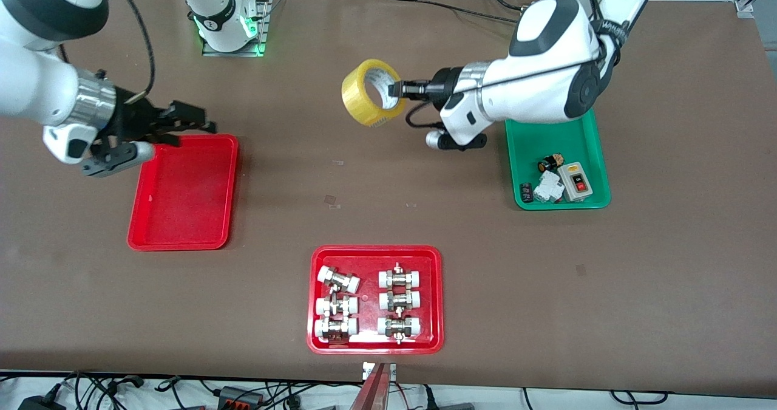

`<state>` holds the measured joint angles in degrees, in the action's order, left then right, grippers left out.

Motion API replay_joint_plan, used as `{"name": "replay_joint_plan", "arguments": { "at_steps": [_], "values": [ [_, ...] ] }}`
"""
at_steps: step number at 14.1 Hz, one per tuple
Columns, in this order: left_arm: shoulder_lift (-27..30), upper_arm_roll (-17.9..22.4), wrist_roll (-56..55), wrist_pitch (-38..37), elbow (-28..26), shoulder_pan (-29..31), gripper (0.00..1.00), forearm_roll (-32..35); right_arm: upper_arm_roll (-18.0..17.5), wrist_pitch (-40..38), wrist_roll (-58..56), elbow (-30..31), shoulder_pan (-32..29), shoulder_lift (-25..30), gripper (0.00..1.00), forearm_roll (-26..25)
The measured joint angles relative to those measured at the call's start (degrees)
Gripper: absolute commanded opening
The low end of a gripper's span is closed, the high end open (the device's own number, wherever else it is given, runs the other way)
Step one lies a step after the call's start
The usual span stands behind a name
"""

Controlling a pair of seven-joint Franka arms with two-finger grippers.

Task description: Left arm passes tape to right arm into tray

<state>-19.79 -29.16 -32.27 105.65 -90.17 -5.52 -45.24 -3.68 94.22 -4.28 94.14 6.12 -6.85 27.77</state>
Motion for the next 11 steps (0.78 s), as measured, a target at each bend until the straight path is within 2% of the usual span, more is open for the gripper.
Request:
{"name": "replay_joint_plan", "arguments": {
  "at_steps": [2, 4, 7, 9, 11],
  "values": [
    [-1.4, 0.0, -1.3, 0.5, 1.1, -1.0, 0.00, -0.1, -0.1, 1.8, 4.0, -1.5, 3.5, -0.4, 1.00, 7.1],
    [-1.6, -0.1, -2.3, 0.6, 2.1, -1.4, 0.00, -0.1, -0.1, 4.2, 11.0, -3.5, 6.7, -1.0, 1.00, 11.7],
    [-1.6, 0.0, -3.0, 0.6, 2.7, -1.4, 0.00, -0.1, -0.2, 8.4, 16.0, -5.6, 11.1, -2.8, 1.00, 15.3],
    [-1.6, 0.0, -3.2, 0.6, 2.8, -1.3, 0.00, -0.1, -0.1, 9.3, 16.2, -5.8, 12.8, -4.7, 1.00, 18.5],
    [-1.6, 0.0, -3.2, 0.6, 2.8, -1.3, 0.00, -0.1, -0.1, 9.4, 16.2, -6.0, 13.5, -6.0, 1.00, 19.6]
  ]
}}
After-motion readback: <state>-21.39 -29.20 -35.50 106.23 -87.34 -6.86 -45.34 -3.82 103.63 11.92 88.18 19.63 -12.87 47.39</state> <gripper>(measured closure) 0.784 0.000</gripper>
